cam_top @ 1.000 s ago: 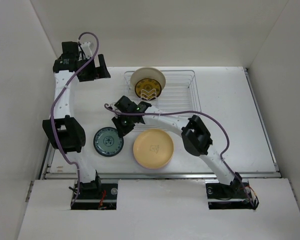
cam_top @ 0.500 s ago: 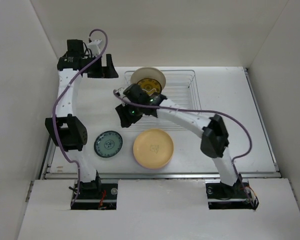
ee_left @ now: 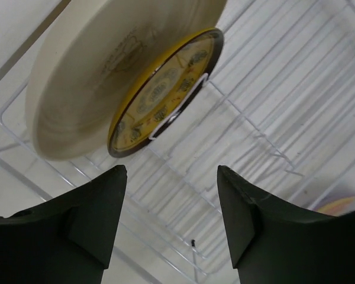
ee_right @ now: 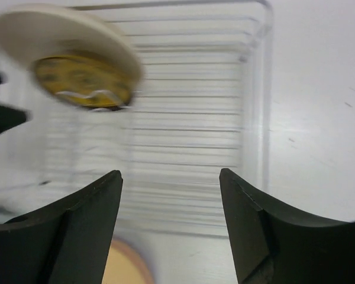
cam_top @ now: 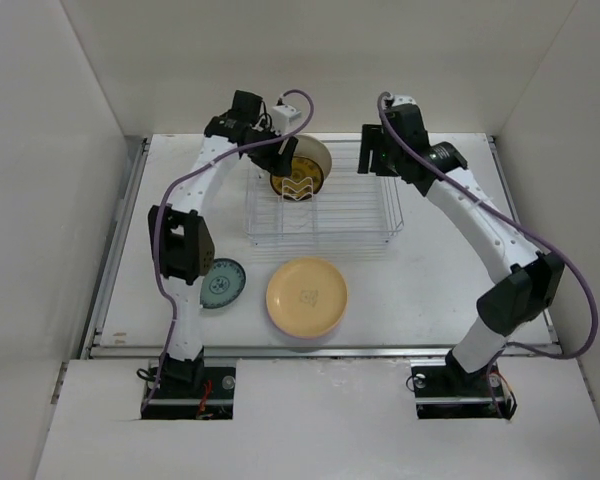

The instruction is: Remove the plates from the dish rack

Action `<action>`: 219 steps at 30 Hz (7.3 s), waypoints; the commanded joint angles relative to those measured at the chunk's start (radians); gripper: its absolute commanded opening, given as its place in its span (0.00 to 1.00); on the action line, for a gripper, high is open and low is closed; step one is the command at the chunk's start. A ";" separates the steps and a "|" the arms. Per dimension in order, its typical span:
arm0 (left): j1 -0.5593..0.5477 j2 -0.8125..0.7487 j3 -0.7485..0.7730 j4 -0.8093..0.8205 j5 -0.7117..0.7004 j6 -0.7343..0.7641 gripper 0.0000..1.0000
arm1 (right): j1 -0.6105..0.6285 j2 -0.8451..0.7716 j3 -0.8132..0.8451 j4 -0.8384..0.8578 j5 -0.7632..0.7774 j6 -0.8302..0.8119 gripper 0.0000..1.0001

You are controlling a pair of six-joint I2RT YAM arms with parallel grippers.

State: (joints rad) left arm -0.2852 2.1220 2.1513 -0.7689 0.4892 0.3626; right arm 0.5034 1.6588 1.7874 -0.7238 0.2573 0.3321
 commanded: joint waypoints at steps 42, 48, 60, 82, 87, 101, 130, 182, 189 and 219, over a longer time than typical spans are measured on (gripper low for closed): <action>-0.012 -0.093 0.033 0.137 -0.106 -0.007 0.00 | -0.267 0.231 -0.264 0.259 -0.105 -0.053 0.47; 0.033 -0.180 0.042 0.054 -0.022 -0.080 0.00 | -0.267 0.222 -0.273 0.259 -0.052 -0.039 0.47; 0.322 -0.220 0.060 -0.823 0.004 0.514 0.00 | -0.267 0.073 -0.218 0.277 -0.061 -0.116 0.76; 0.276 -0.133 -0.576 -0.823 -0.390 0.681 0.00 | -0.115 0.388 0.211 0.305 -0.311 -0.229 0.79; 0.276 -0.090 -0.530 -0.823 -0.359 0.661 0.25 | -0.095 0.535 0.395 0.288 -0.407 -0.229 0.76; 0.328 -0.060 -0.360 -0.773 -0.154 0.474 0.54 | -0.075 0.641 0.432 0.417 -0.386 -0.238 0.22; 0.287 -0.195 -0.216 -0.624 -0.034 0.291 0.51 | -0.057 0.285 0.207 0.404 -0.343 -0.146 0.00; 0.028 -0.038 0.036 0.206 -0.096 0.090 0.59 | 0.106 -0.120 -0.260 0.171 -0.075 -0.154 0.69; 0.027 0.088 0.019 0.503 -0.121 0.072 0.69 | 0.087 -0.065 -0.249 0.256 -0.076 -0.154 0.70; 0.027 0.266 0.039 0.588 0.046 0.213 0.07 | 0.069 0.039 -0.249 0.248 -0.142 -0.154 0.70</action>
State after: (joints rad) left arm -0.2504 2.4016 2.1807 -0.1585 0.5613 0.5571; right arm 0.5766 1.7100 1.5047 -0.5049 0.1226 0.1661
